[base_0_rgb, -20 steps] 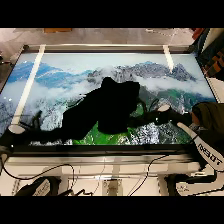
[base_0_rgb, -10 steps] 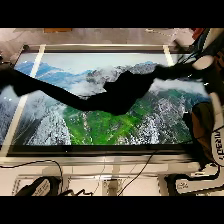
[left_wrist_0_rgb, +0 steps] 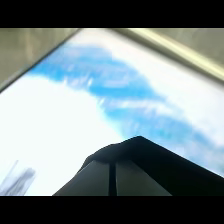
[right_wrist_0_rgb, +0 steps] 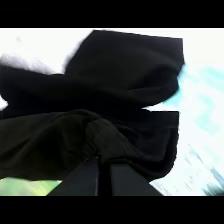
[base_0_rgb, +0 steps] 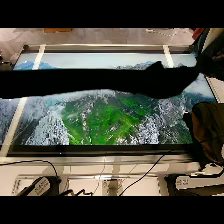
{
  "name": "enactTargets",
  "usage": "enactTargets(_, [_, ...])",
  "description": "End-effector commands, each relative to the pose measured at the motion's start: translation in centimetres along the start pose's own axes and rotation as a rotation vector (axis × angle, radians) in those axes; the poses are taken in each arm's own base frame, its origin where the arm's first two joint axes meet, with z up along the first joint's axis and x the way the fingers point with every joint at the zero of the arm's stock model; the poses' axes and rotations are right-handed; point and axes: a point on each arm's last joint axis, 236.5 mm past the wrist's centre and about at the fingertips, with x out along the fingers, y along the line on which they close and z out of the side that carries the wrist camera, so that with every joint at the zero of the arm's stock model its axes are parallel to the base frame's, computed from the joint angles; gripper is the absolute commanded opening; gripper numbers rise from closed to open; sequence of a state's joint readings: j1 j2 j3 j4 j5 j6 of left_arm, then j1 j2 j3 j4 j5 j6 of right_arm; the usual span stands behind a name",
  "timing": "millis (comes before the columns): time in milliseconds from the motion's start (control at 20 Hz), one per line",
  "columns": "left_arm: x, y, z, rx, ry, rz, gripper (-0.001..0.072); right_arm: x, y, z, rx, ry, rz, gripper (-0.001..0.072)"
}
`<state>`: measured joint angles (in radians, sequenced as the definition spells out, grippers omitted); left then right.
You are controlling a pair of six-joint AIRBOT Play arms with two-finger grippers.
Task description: Fold the clothes and pants, and hang the long-sleeved shirts on hangers.
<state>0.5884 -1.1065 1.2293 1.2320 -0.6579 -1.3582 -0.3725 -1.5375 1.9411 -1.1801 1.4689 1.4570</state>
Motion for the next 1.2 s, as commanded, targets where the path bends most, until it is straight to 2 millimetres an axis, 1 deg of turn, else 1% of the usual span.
enactTargets(0, [1.6,2.9,-8.8,0.156,0.354,0.036,0.0009,0.2,-1.7,-3.8,-0.007,0.131,-0.025,0.0018])
enactTargets(50, [2.0,2.9,-11.0,0.189,0.439,0.011,0.0009,0.8,-1.1,-4.8,-0.023,0.153,0.003,0.0018])
enactTargets(100, [2.2,2.9,-13.3,0.226,0.526,-0.019,0.0009,1.2,-1.1,-6.1,-0.024,0.172,0.009,0.0018])
enactTargets(150, [2.3,3.0,-15.0,0.245,0.593,-0.040,0.0009,1.7,-1.2,-7.4,-0.010,0.183,0.009,0.0018])
enactTargets(200, [2.4,3.5,-16.5,0.253,0.653,-0.037,0.0009,2.0,-1.3,-9.1,-0.009,0.196,0.008,0.0018])
enactTargets(300, [2.2,4.8,-18.3,0.285,0.733,-0.011,0.0009,2.3,-1.1,-13.3,-0.013,0.226,0.009,0.0018])
enactTargets(350, [1.9,5.7,-18.7,0.310,0.760,0.014,0.0009,2.2,-1.2,-15.7,-0.015,0.245,0.000,0.0018])
enactTargets(450, [0.9,7.5,-19.8,0.363,0.834,0.063,0.0009,2.2,-1.7,-20.9,-0.001,0.296,-0.034,0.0018])
enactTargets(550, [-0.3,9.2,-21.5,0.409,0.914,0.108,0.0009,2.0,-1.1,-26.1,0.022,0.385,-0.018,0.0018])
enactTargets(600, [-0.8,9.9,-22.5,0.429,0.954,0.123,0.0009,1.8,-1.0,-28.2,0.029,0.430,-0.014,0.0018])
enactTargets(650, [-1.2,10.5,-23.4,0.446,0.987,0.136,0.0009,1.6,-1.2,-29.9,0.029,0.465,-0.025,0.0018])
enactTargets(700, [-1.7,11.3,-24.3,0.472,1.021,0.157,0.0009,1.5,-1.9,-30.9,0.022,0.488,-0.052,0.0018])
enactTargets(750, [-2.2,12.2,-24.9,0.500,1.051,0.181,0.0009,1.3,-3.0,-31.7,0.008,0.514,-0.097,0.0018])
enactTargets(800, [-2.7,12.9,-25.6,0.514,1.076,0.198,0.0009,1.0,-4.2,-32.1,-0.008,0.536,-0.143,0.0018])
enactTargets(850, [-3.0,13.3,-26.3,0.498,1.092,0.200,0.0009,0.6,-5.2,-32.4,-0.023,0.555,-0.186,0.0018])
enactTargets(900, [-3.3,13.5,-26.8,0.486,1.106,0.203,0.0009,0.3,-5.8,-32.7,-0.031,0.571,-0.209,0.0018])
enactTargets(950, [-3.6,13.8,-27.4,0.475,1.121,0.204,0.0009,0.0,-5.8,-33.1,-0.029,0.595,-0.211,0.0018])
enactTargets(1050, [-4.3,14.5,-28.5,0.451,1.150,0.207,0.0009,-0.5,-5.1,-34.1,-0.016,0.642,-0.188,0.0018])
enactTargets(1150, [-4.9,15.2,-29.2,0.424,1.168,0.214,0.0009,-1.0,-4.7,-34.8,-0.007,0.679,-0.172,0.0018])
